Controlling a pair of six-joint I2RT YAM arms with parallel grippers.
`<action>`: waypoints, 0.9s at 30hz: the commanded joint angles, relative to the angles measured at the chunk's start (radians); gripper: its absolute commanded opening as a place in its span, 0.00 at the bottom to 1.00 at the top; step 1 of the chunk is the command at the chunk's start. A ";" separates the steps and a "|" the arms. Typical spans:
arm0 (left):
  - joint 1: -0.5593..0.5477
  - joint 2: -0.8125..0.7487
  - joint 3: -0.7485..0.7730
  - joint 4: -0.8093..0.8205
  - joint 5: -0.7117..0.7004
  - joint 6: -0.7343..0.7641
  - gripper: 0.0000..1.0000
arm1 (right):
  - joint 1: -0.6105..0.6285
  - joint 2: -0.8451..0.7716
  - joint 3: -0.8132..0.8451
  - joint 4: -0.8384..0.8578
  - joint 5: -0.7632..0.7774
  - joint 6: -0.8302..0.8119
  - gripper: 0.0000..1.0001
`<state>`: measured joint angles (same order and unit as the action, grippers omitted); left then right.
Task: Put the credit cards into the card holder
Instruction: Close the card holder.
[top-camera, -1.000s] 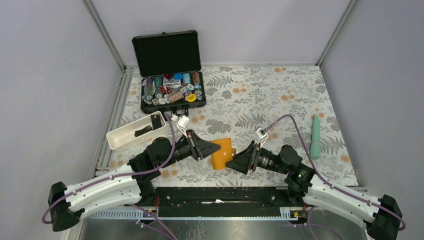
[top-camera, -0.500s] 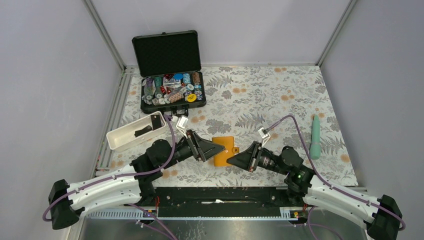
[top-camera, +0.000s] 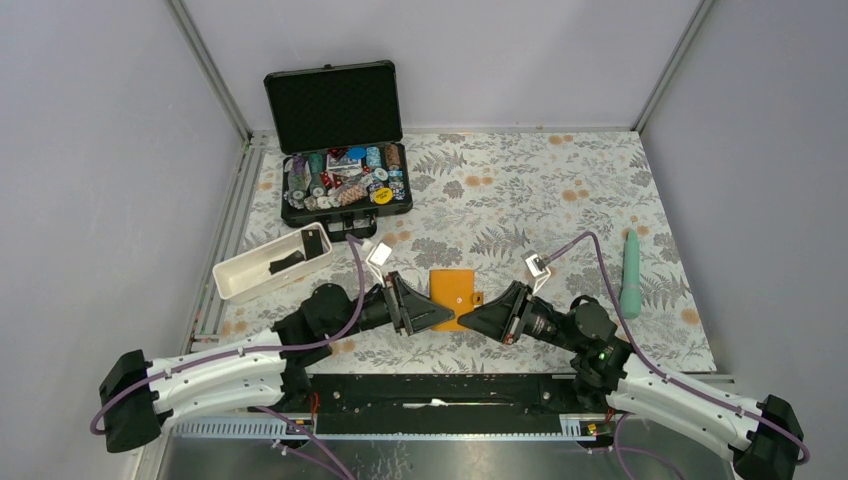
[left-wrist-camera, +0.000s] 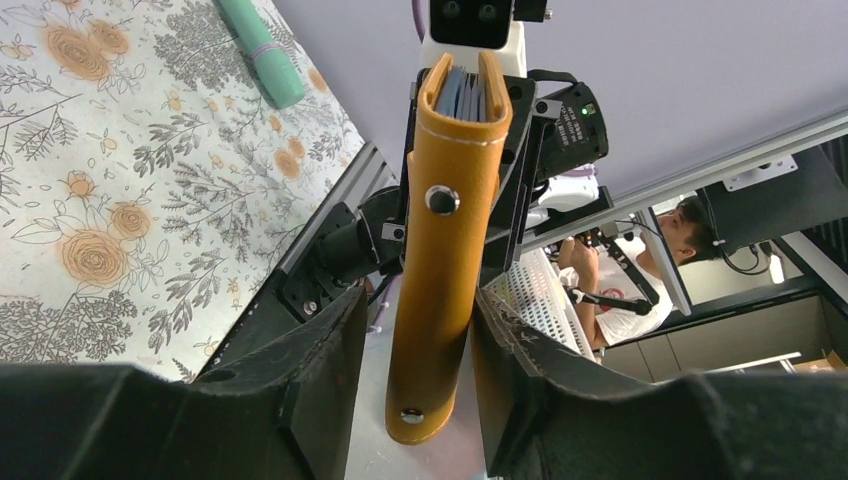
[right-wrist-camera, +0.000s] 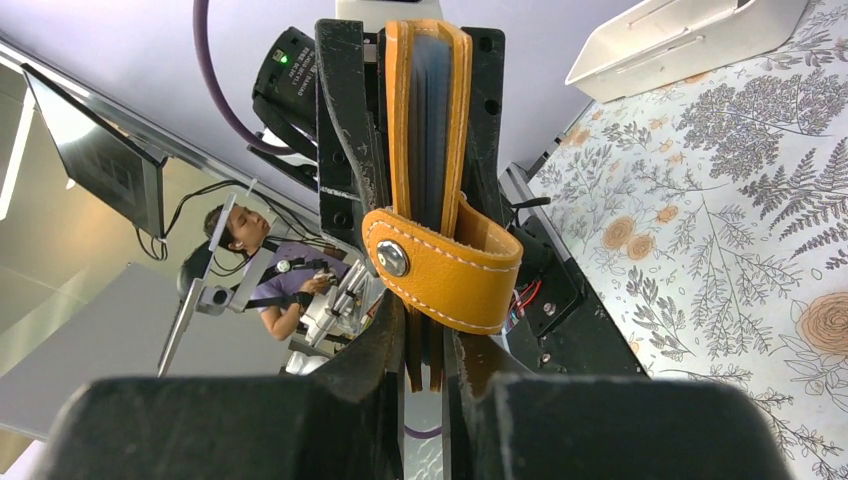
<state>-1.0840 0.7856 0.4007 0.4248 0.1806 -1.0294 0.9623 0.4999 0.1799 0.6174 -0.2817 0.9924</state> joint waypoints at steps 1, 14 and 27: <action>-0.004 -0.039 -0.038 0.129 0.004 -0.021 0.45 | 0.003 -0.008 0.001 0.097 -0.021 0.009 0.00; -0.004 -0.040 -0.038 0.142 -0.015 -0.024 0.15 | 0.003 0.039 0.037 0.043 -0.103 -0.024 0.00; -0.005 -0.082 0.065 -0.318 -0.205 -0.009 0.00 | 0.003 -0.137 0.217 -0.676 0.229 -0.254 0.76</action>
<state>-1.0893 0.7216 0.3733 0.2504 0.0753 -1.0504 0.9619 0.3866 0.3252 0.1650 -0.2096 0.8322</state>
